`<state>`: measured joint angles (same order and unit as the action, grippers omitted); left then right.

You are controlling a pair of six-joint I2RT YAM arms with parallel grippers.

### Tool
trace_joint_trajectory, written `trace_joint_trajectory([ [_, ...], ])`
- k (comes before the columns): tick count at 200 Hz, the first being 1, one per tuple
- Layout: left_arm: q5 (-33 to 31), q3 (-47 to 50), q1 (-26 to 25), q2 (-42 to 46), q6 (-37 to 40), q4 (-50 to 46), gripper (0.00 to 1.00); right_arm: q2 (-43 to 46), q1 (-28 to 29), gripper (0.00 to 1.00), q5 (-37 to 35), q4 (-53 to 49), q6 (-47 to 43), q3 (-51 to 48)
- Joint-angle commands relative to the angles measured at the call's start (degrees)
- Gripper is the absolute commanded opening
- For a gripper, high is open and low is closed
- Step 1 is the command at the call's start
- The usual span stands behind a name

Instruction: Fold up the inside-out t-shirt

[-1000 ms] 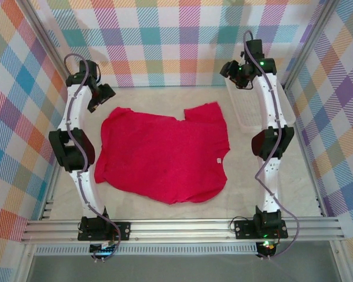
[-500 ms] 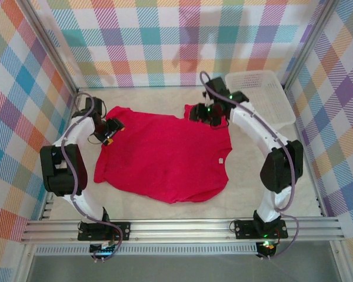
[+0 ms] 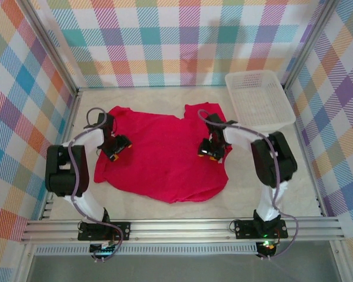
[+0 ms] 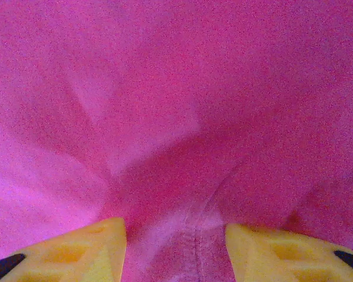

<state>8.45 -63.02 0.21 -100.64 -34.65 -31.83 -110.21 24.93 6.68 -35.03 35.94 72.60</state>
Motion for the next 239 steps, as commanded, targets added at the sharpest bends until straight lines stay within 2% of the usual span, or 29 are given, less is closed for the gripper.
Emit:
trace_joint_trajectory([
  [1,-8.2,-9.0,1.0,-4.6,1.0,-1.6,0.72,-7.2,-3.5,0.5,-1.6,0.9,-3.3,9.9],
  [14,-8.7,-13.6,0.8,-4.5,1.2,-4.3,0.7,-9.7,-4.3,0.48,-0.9,-3.3,-4.7,17.1],
  [27,-10.8,-14.1,-0.6,-0.3,1.4,-4.0,0.7,-8.9,-4.3,0.48,-0.9,-7.3,-6.4,21.8],
  [41,-14.5,-12.4,-3.1,5.7,2.2,-4.0,0.7,-4.5,-4.1,0.49,-0.7,-9.1,-7.6,20.7],
  [57,-14.9,-7.8,-7.7,13.2,2.9,-3.2,0.68,3.0,-3.8,0.5,0.2,-9.5,-8.3,14.9],
  [81,-9.3,2.6,-20.8,22.8,2.3,3.1,0.63,15.4,-3.5,0.43,3.1,-7.4,-6.1,0.2],
  [101,-3.6,9.7,-32.6,26.2,2.2,11.2,0.62,24.7,-3.6,0.37,2.3,-4.6,-2.9,-11.5],
  [125,-4.5,11.3,-46.4,25.3,5.2,14.9,0.67,31.4,-3.7,0.34,2.9,-1.0,0.4,-20.4],
  [142,-6.4,9.8,-52.7,22.0,7.5,14.4,0.7,32.7,-3.7,0.34,3.7,0.3,1.8,-23.7],
  [164,-7.8,7.7,-55.8,16.1,8.0,13.6,0.7,32.9,-3.7,0.32,6.4,1.7,3.0,-26.2],
  [218,-9.9,1.3,-58.2,2.9,8.1,13.0,0.68,36.6,-2.5,0.31,9.2,2.8,5.1,-30.2],
  [229,-10.5,-0.1,-58.2,0.9,8.5,11.7,0.61,37.4,-1.7,0.31,9.1,2.8,5.7,-30.6],
  [239,-11.4,-1.5,-58.2,-0.6,9.0,9.8,0.47,37.8,-0.7,0.31,9.1,3.0,6.3,-30.9],
])
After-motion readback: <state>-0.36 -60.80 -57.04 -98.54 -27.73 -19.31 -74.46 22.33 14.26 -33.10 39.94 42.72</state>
